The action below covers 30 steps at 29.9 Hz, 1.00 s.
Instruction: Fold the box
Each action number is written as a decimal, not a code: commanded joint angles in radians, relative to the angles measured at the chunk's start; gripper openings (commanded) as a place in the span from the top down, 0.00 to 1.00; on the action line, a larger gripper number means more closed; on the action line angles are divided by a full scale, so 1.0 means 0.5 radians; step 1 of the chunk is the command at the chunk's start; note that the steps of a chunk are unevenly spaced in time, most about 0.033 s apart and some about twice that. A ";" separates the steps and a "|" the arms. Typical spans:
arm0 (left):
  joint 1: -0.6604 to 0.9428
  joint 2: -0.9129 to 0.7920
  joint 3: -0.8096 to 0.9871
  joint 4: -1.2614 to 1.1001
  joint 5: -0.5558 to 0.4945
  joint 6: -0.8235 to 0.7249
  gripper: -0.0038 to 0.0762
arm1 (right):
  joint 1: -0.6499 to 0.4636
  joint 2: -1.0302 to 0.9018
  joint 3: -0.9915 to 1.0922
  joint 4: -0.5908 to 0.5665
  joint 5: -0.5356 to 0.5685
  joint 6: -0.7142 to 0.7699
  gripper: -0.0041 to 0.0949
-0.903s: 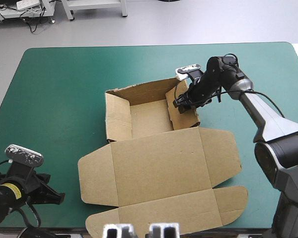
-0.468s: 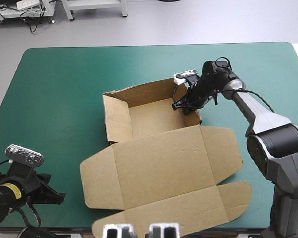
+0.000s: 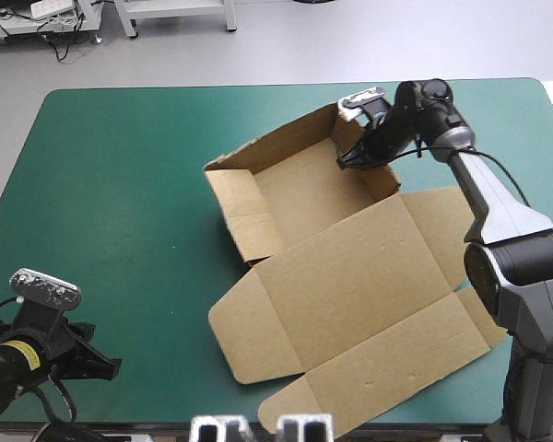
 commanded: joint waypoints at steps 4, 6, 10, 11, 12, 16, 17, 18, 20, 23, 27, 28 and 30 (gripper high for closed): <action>-0.011 0.012 -0.050 -0.007 -0.027 -0.019 0.96 | -0.406 -0.121 -0.157 -0.134 -0.009 0.020 0.98; -0.011 0.012 -0.050 -0.019 -0.027 -0.019 0.96 | -0.548 -0.121 -0.157 -0.134 -0.009 0.034 0.98; -0.011 0.012 -0.050 -0.032 -0.027 0.000 0.96 | -0.806 -0.118 -0.153 -0.134 -0.006 0.034 0.98; -0.011 0.012 -0.050 -0.032 -0.027 0.000 0.96 | -0.858 -0.118 -0.153 -0.134 -0.006 0.034 0.98; -0.011 0.012 -0.050 -0.032 -0.027 0.000 0.96 | -0.921 -0.118 -0.153 -0.134 -0.006 0.034 0.98; -0.011 0.012 -0.050 -0.032 -0.027 0.000 0.96 | -1.138 -0.118 -0.153 -0.134 -0.006 0.012 0.98; -0.011 0.012 -0.050 -0.032 -0.027 0.000 0.96 | -1.187 -0.118 -0.153 -0.130 -0.006 -0.003 0.98; -0.011 0.012 -0.050 -0.032 -0.027 0.000 0.96 | -1.234 -0.118 -0.153 -0.125 -0.006 -0.013 0.98; -0.011 0.012 -0.050 -0.032 -0.032 0.000 0.96 | -1.311 -0.118 -0.150 -0.106 -0.009 -0.021 0.98; -0.011 0.012 -0.050 -0.032 -0.064 0.000 0.96 | -1.372 -0.104 -0.150 -0.065 -0.005 -0.041 0.98; -0.011 0.012 -0.050 -0.041 -0.115 0.000 0.96 | -1.375 -0.066 -0.149 -0.037 0.024 -0.150 0.98; -0.011 0.012 -0.050 -0.046 -0.124 0.000 0.96 | -1.375 -0.057 -0.149 -0.029 0.014 -0.152 0.98; -0.011 0.012 -0.050 -0.046 -0.124 0.000 0.96 | -1.375 -0.041 -0.149 -0.072 -0.019 -0.162 0.95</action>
